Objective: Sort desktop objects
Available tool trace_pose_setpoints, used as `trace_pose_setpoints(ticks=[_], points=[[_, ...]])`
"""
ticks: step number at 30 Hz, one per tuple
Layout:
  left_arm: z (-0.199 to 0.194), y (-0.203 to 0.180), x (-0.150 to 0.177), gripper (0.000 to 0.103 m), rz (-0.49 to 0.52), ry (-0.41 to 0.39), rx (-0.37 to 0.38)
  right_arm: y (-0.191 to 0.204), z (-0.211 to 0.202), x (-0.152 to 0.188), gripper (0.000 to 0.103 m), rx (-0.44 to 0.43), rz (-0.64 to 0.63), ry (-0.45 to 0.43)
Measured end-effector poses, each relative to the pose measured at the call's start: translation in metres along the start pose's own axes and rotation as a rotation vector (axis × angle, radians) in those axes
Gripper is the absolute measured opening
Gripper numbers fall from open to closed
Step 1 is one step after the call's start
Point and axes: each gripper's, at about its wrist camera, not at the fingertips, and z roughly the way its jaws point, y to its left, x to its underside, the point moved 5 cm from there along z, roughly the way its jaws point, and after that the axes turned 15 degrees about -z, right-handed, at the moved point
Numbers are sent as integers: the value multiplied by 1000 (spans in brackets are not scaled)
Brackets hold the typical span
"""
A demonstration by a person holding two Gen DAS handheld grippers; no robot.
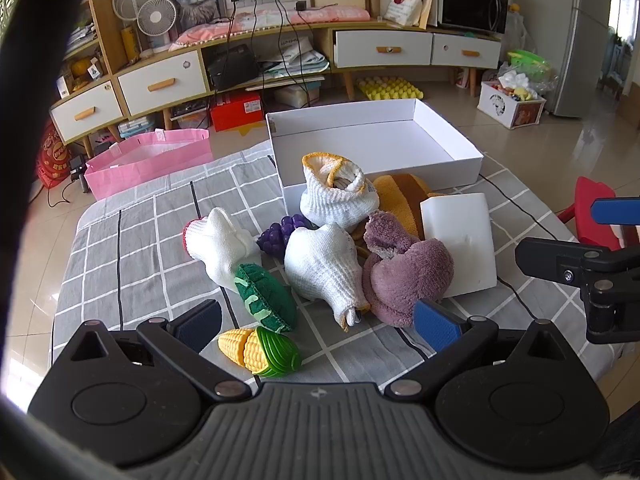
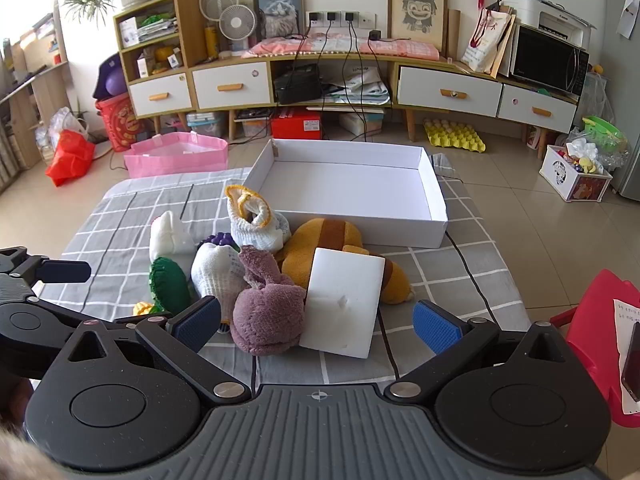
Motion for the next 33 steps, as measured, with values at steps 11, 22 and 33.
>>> trace_pose_setpoints(ticks=[11, 22, 33], points=[[0, 1, 0, 102, -2, 5, -2, 0, 0, 0, 102, 2, -1, 3], [1, 1, 1, 102, -3, 11, 0, -1, 2, 1, 102, 3, 0, 4], [1, 1, 1, 102, -6, 15, -1, 0, 2, 1, 102, 4, 0, 5]])
